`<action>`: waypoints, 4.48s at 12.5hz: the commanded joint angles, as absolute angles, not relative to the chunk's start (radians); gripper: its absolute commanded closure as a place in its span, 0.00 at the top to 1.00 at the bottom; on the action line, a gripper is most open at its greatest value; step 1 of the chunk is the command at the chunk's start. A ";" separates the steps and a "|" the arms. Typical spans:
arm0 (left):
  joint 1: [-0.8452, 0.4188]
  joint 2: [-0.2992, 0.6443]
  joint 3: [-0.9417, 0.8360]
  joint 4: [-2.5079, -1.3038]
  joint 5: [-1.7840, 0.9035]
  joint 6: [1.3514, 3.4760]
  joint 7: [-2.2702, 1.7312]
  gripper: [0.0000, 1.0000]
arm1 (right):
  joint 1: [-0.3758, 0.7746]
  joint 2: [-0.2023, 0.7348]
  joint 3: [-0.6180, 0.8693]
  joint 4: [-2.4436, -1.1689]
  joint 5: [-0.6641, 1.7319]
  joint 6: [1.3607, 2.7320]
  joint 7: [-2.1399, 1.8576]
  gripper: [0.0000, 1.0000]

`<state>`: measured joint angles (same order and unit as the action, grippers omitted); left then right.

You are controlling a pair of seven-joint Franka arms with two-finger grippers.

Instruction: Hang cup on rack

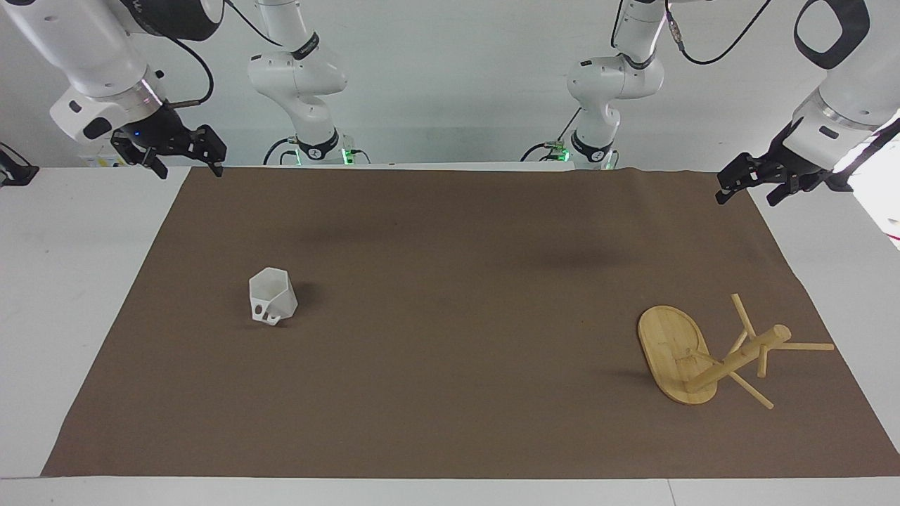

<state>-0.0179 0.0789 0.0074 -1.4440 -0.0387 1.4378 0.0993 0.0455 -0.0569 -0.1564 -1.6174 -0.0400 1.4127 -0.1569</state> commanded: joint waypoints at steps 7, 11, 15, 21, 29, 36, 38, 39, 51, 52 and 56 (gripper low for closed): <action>-0.009 0.066 0.003 -1.454 -0.040 1.439 0.089 1.00 | 0.048 -0.069 -0.150 -1.617 -0.038 1.402 -0.205 0.99; -0.009 0.066 0.003 -1.454 -0.040 1.439 0.089 1.00 | 0.016 -0.057 -0.158 -1.609 -0.031 1.500 -0.741 0.99; -0.009 0.066 0.003 -1.454 -0.041 1.439 0.089 1.00 | -0.121 0.081 -0.158 -1.479 0.149 1.497 -1.272 1.00; -0.009 0.066 0.003 -1.454 -0.040 1.439 0.089 1.00 | -0.366 0.363 -0.149 -1.413 0.607 1.404 -1.805 1.00; -0.009 0.066 0.003 -1.454 -0.040 1.439 0.089 1.00 | -0.515 0.794 -0.097 -1.405 0.954 1.256 -2.259 1.00; -0.009 0.064 0.005 -1.454 -0.040 1.439 0.089 1.00 | -0.477 0.738 -0.074 -1.627 1.023 1.305 -2.538 1.00; -0.009 0.066 0.003 -1.454 -0.040 1.439 0.089 1.00 | -0.476 0.729 -0.068 -1.663 1.023 1.307 -2.569 1.00; -0.009 0.066 0.003 -1.454 -0.041 1.439 0.089 1.00 | -0.453 0.726 -0.067 -1.677 1.025 1.307 -2.571 1.00; -0.009 0.066 0.003 -1.454 -0.040 1.439 0.089 1.00 | -0.384 0.718 -0.067 -1.729 1.111 1.387 -2.572 1.00; -0.009 0.066 0.003 -1.454 -0.041 1.439 0.089 1.00 | -0.377 0.710 -0.067 -1.750 1.112 1.387 -2.583 1.00; -0.009 0.066 0.003 -1.454 -0.041 1.439 0.089 1.00 | -0.345 0.701 -0.067 -1.790 1.118 1.387 -2.609 1.00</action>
<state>-0.0178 0.0789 0.0079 -1.4440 -0.0387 1.4378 0.0991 -0.3658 0.7395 -0.0697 -1.7377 1.0949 1.3623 -2.5872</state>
